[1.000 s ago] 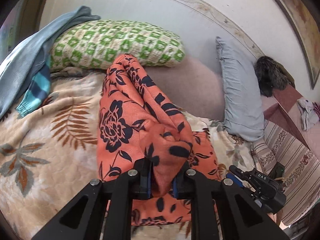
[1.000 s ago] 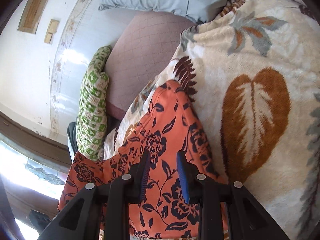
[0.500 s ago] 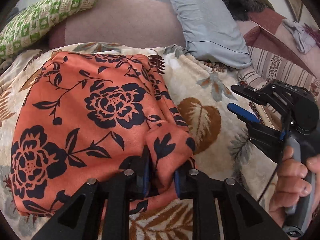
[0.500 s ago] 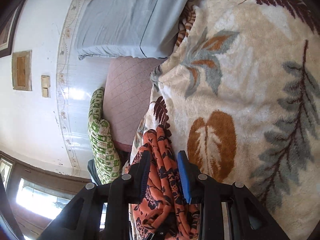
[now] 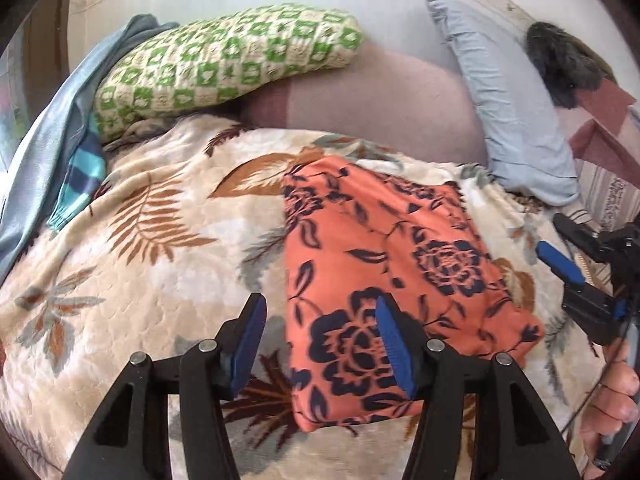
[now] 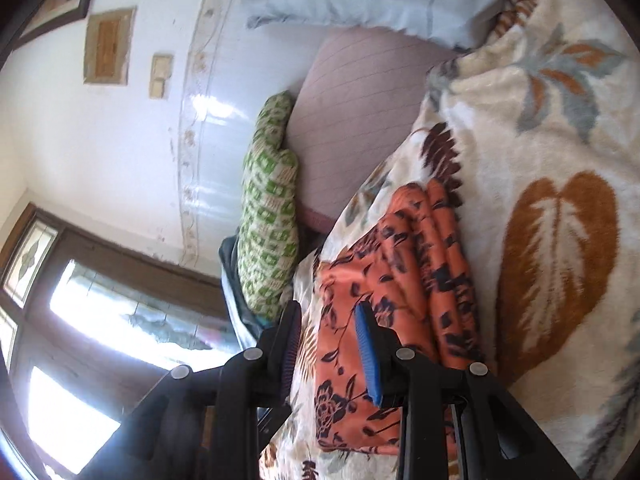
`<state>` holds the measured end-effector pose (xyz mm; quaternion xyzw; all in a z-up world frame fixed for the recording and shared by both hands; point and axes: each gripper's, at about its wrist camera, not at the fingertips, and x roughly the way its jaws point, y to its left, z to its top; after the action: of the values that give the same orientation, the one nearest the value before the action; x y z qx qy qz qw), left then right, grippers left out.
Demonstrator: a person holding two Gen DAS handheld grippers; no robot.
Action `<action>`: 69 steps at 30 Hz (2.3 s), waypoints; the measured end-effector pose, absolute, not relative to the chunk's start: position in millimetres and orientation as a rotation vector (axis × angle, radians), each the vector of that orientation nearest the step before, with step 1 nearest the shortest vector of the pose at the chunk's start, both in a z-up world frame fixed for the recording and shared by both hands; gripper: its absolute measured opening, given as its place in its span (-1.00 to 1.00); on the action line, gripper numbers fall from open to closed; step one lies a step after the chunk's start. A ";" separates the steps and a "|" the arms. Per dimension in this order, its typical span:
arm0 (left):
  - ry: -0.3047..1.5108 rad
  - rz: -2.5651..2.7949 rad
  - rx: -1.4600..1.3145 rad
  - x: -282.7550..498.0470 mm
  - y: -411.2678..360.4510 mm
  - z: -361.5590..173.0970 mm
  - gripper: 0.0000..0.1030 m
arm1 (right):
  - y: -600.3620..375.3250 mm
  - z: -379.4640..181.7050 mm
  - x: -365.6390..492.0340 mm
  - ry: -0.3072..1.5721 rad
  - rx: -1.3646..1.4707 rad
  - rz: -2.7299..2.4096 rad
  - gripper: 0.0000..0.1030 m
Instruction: Fold small clothes
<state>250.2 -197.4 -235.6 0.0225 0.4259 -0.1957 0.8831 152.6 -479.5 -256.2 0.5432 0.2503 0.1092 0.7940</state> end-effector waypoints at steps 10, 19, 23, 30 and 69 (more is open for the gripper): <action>0.880 -0.348 0.352 234.5 -213.0 -283.0 0.25 | -448.7 -323.3 184.3 1.077 1.052 0.149 -0.69; 0.906 -0.397 0.324 265.7 -221.8 -244.8 0.29 | -451.2 -317.8 173.5 1.126 0.956 0.236 -0.65; 0.898 -0.429 0.336 295.2 -266.9 -225.8 0.29 | -477.4 -299.6 163.1 0.978 1.044 0.233 -0.62; 1.084 -0.515 0.403 346.9 -391.8 -268.4 0.29 | -523.8 -303.5 143.7 0.878 1.134 0.040 -0.58; 0.829 -0.416 0.487 232.5 -222.4 -281.8 0.69 | -443.1 -302.4 196.0 1.093 0.890 0.113 -0.61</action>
<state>232.5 -222.4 -281.8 0.2323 0.3959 -0.1986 0.8660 196.0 -443.1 -302.4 0.4088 0.5019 0.0518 0.7605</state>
